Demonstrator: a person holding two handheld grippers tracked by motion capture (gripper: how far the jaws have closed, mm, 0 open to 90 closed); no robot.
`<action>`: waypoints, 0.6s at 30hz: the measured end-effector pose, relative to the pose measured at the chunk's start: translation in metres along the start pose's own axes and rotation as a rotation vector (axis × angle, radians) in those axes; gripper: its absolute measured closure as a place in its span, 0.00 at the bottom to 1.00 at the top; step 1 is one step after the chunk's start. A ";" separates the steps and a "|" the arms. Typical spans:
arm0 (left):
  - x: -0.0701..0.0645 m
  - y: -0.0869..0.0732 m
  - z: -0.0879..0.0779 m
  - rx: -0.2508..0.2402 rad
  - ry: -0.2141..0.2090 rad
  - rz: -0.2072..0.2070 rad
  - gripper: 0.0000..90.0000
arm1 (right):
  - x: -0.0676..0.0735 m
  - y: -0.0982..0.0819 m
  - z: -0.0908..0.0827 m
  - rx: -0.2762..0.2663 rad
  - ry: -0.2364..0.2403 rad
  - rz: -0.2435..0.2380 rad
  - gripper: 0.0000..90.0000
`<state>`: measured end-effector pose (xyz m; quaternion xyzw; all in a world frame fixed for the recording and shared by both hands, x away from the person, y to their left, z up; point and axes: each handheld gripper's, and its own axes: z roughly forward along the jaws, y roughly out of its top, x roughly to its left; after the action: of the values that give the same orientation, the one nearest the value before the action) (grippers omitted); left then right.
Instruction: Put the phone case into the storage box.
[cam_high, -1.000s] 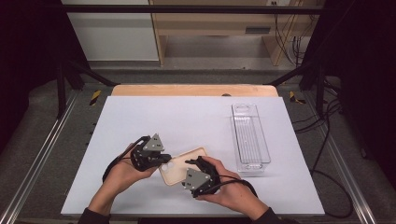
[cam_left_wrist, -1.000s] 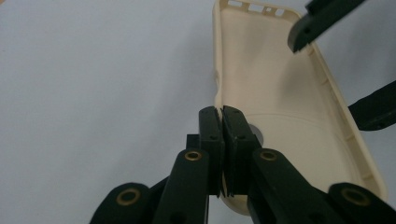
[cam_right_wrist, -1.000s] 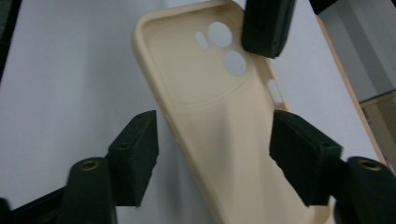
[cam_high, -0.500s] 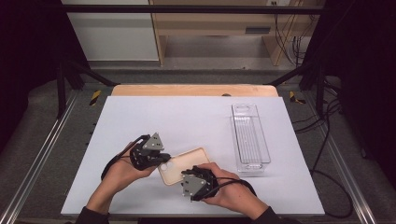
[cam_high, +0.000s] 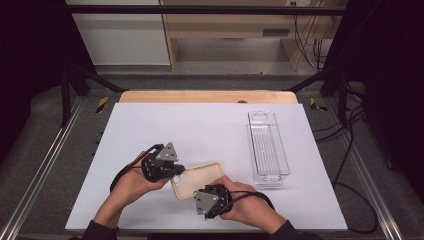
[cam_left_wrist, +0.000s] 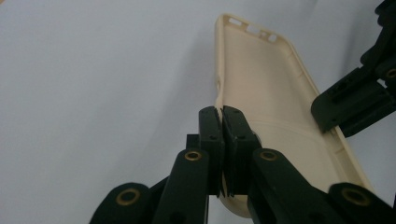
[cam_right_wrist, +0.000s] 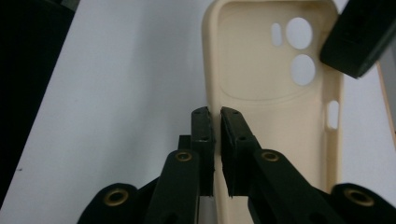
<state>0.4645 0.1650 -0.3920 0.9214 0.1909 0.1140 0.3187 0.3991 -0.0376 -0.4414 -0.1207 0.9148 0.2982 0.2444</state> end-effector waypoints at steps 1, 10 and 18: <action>0.000 0.000 0.000 -0.002 0.003 0.002 0.97 | 0.000 0.000 0.001 0.000 0.006 -0.013 0.96; -0.001 -0.002 -0.007 -0.149 0.080 -0.054 0.71 | 0.000 -0.001 0.005 -0.001 -0.015 -0.005 0.97; 0.002 -0.025 -0.034 -0.424 0.255 -0.151 0.38 | -0.010 -0.012 0.002 -0.007 -0.082 0.068 0.97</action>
<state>0.4485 0.2025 -0.3818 0.7953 0.2695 0.2425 0.4858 0.4129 -0.0447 -0.4432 -0.0781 0.9066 0.3141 0.2709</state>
